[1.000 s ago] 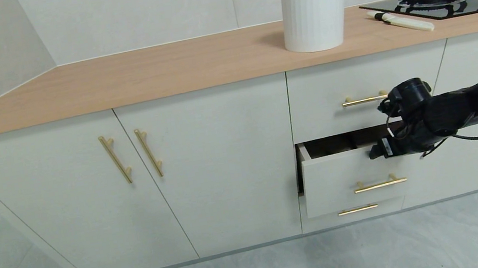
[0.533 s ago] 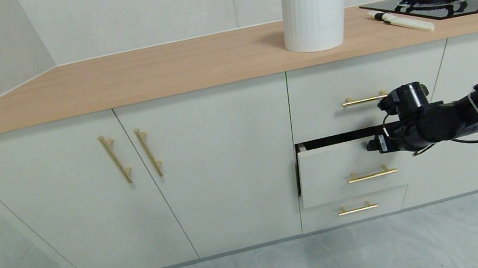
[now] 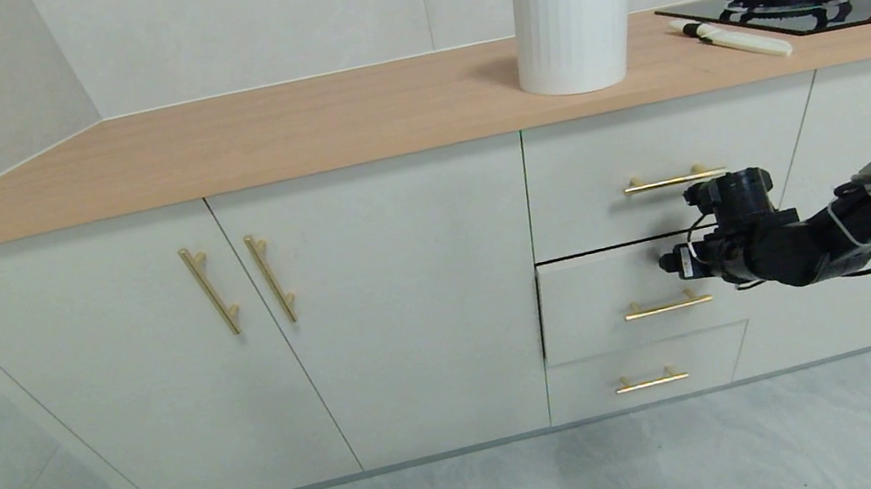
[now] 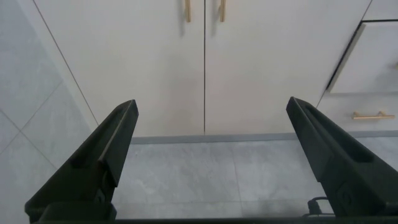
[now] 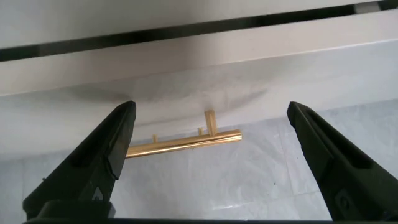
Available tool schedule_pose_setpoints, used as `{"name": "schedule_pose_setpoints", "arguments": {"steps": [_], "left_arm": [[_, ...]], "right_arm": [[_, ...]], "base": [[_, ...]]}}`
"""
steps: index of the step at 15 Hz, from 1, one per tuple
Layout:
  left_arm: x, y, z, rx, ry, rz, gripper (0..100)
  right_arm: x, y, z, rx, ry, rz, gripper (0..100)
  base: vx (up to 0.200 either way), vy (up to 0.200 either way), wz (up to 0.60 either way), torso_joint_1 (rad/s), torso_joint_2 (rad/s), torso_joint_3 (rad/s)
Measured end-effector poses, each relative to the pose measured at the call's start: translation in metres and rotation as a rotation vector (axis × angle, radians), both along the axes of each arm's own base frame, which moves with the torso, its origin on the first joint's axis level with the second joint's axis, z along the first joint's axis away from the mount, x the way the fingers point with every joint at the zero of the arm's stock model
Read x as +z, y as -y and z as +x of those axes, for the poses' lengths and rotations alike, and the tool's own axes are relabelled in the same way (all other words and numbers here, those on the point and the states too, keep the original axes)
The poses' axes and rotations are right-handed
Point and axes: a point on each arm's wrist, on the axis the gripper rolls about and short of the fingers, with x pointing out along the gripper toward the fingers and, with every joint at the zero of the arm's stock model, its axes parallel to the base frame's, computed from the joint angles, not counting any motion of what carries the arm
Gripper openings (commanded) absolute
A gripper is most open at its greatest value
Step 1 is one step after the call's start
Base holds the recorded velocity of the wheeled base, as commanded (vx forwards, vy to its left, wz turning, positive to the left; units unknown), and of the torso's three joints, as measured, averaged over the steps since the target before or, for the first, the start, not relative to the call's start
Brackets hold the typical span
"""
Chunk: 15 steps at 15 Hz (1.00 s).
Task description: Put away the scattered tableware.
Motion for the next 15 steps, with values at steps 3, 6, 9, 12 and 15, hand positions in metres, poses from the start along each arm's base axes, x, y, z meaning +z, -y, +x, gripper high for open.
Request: {"name": "schedule_pose_setpoints", "arguments": {"steps": [3,6,9,12,15], "left_arm": [[0.000,0.000,0.000,0.000,0.000,0.000,100],[0.000,0.000,0.000,0.000,0.000,0.000,100],[0.000,0.000,0.000,0.000,0.000,0.000,100],[0.000,0.000,0.000,0.000,0.000,0.000,100],[0.000,0.000,0.000,0.000,0.000,0.000,100]], "right_arm": [[-0.002,0.000,0.003,-0.015,0.028,-0.005,100],[-0.002,0.000,0.007,-0.037,0.079,-0.011,100],[-0.005,-0.001,0.010,-0.043,0.104,-0.011,100],[-0.005,-0.001,0.010,-0.052,0.108,0.007,100],[0.005,0.001,-0.001,-0.053,0.113,0.016,100]], "base": [[0.000,0.000,0.00,0.000,0.00,0.000],[0.000,0.000,0.00,0.000,0.00,0.000],[0.000,0.000,0.00,0.000,0.00,0.000],[0.000,0.000,0.00,0.000,0.00,0.000],[0.000,0.000,0.00,0.000,0.00,0.000]]}}
